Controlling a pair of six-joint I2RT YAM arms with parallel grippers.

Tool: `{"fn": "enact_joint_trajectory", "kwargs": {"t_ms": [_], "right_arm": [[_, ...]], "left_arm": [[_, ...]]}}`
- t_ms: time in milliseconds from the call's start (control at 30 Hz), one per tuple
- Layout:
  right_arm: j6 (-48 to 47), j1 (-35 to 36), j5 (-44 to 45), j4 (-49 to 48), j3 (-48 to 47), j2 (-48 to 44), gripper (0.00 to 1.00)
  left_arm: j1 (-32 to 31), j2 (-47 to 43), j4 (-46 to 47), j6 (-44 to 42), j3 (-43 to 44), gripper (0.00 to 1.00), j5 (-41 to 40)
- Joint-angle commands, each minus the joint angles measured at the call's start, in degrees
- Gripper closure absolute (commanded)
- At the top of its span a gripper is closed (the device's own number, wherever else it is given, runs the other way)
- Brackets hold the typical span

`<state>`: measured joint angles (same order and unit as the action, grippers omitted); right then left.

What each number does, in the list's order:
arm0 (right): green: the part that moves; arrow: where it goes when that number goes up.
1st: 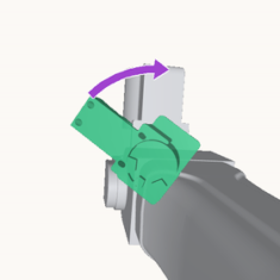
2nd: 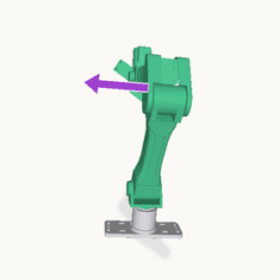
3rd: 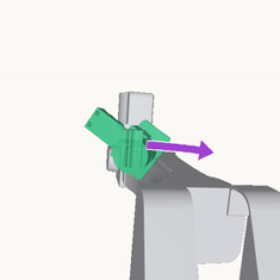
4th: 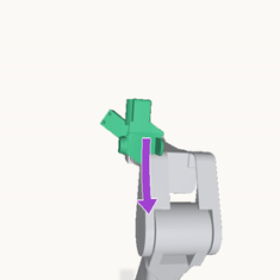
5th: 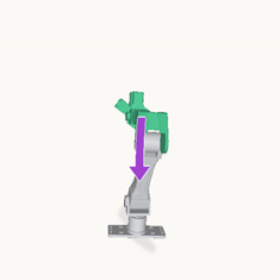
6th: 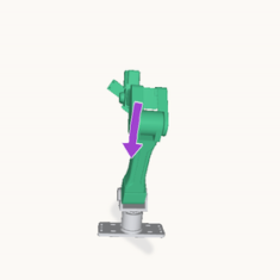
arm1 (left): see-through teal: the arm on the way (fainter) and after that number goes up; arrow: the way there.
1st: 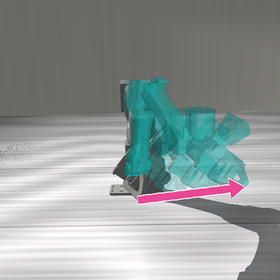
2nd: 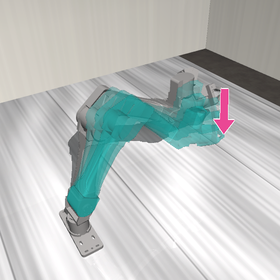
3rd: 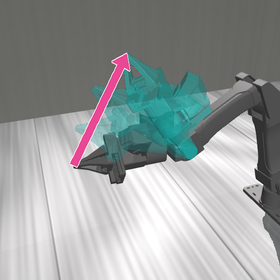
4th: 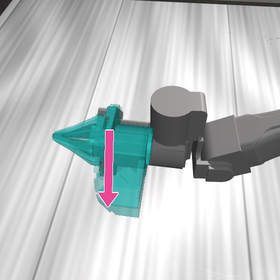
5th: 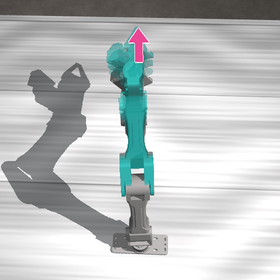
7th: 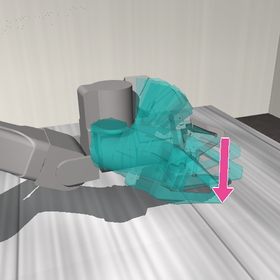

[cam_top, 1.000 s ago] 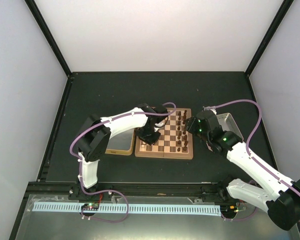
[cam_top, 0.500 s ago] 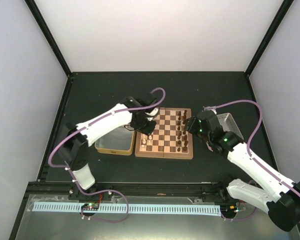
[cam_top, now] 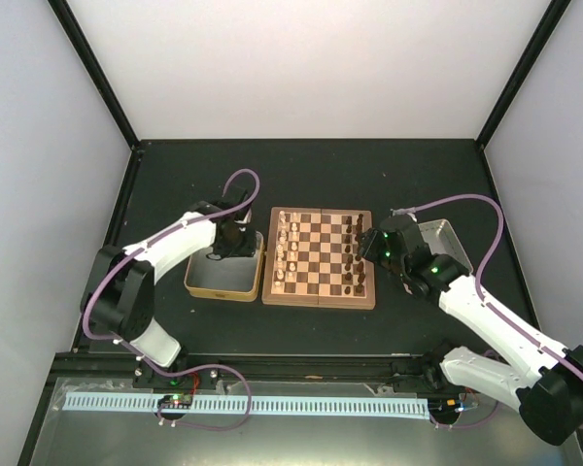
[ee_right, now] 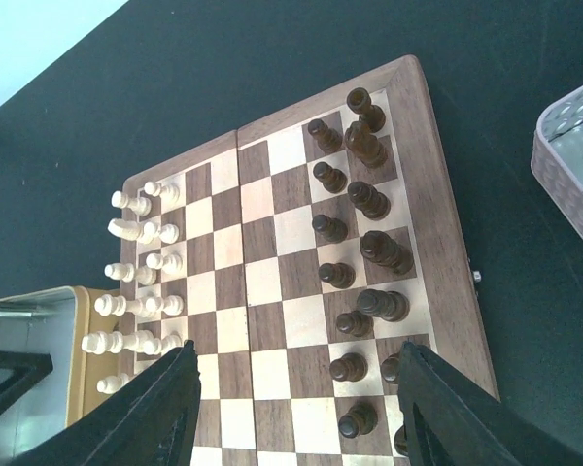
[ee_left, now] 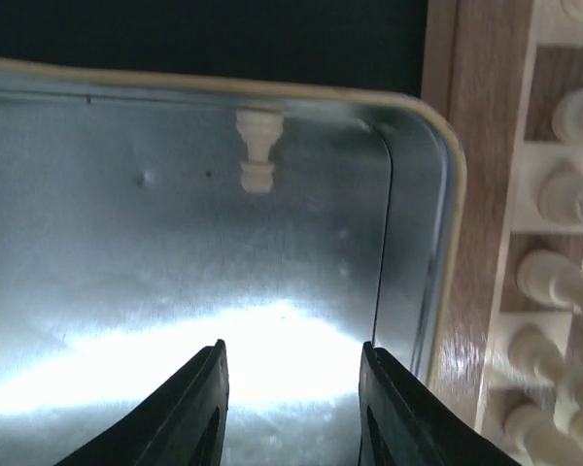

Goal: Set up the chess pieces on the board
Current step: Pick up the chess piece from the storage box.

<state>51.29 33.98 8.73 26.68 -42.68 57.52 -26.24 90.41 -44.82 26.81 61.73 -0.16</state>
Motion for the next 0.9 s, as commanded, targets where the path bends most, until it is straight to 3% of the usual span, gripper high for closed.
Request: {"fn": "enact_joint_trajectory", "kwargs": {"t_ms": [0,300,567,767,867], "right_arm": [[-0.5,-0.2,-0.3,-1.0,-0.2,0.6,0.44],[-0.8,-0.2,-0.1,-0.3,-0.5,0.3,0.44],[-0.5,-0.2,0.0,-0.3,-0.6,0.1,0.44],[-0.3,-0.2,0.1,-0.3,-0.8,0.1,0.44],[-0.3,-0.2,-0.1,-0.4,-0.9,0.1,0.44]], "left_arm": [[1.8,2.8,9.4,2.8,-0.3,0.61,-1.4],[4.6,10.6,13.9,2.6,0.4,0.63,-3.8],[4.9,13.8,14.3,0.5,1.7,0.71,-3.4],[4.9,15.3,12.9,-1.0,3.1,0.8,-2.4],[4.9,15.5,12.4,-1.1,3.0,0.9,-2.2]]}}
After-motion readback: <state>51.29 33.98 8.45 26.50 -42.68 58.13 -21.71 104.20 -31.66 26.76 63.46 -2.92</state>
